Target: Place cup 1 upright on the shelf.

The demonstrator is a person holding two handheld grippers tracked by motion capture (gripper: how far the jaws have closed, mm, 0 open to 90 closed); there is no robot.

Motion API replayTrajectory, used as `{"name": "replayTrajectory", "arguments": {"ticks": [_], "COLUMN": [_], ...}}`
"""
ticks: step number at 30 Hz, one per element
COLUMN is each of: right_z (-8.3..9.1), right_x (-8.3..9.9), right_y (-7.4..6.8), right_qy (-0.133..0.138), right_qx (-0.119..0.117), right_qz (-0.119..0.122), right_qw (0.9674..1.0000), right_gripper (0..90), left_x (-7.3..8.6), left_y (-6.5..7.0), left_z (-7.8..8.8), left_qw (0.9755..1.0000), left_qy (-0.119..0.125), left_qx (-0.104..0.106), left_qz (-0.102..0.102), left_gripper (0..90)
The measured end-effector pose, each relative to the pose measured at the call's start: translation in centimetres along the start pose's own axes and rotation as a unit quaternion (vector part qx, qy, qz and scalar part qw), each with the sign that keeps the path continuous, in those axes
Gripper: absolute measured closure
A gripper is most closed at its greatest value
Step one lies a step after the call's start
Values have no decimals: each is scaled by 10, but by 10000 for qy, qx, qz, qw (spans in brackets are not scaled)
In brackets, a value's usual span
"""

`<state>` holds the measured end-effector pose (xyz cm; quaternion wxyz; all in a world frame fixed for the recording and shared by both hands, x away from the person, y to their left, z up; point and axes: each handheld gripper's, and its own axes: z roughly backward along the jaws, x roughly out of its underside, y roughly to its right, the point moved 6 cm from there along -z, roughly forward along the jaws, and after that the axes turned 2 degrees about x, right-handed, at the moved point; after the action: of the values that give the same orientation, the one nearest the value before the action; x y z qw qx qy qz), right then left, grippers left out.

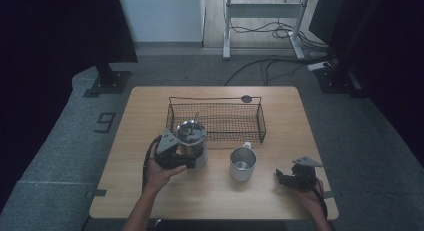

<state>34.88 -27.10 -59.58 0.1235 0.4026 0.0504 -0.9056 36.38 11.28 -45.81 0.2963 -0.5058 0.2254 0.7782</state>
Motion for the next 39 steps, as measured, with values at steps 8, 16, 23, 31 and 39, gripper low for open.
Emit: {"name": "replayTrajectory", "arguments": {"ticks": [8, 16, 23, 31, 39], "right_z": [0, 0, 0, 0, 0], "right_x": [0, 0, 0, 0, 0], "right_y": [0, 0, 0, 0, 0], "right_qy": [1, 1, 2, 2, 3], "right_qx": [-1, -3, -3, 1, 2], "right_qz": [-2, -4, -5, -6, -3], "right_qw": [10000, 10000, 10000, 10000, 10000], "right_gripper": [141, 142, 142, 141, 141], "left_x": [-7, -13, -15, -21, -27], "left_y": [0, -1, -3, -5, -8], "left_z": [3, 4, 2, 3, 4], "left_qw": [10000, 10000, 10000, 9999, 9999], "left_qy": [23, 59, 62, 108, 133], "left_qx": [-38, -14, -28, -25, -32], "left_qz": [-44, -33, -18, 14, 32], "left_gripper": [43, 43, 43, 43, 43]}}
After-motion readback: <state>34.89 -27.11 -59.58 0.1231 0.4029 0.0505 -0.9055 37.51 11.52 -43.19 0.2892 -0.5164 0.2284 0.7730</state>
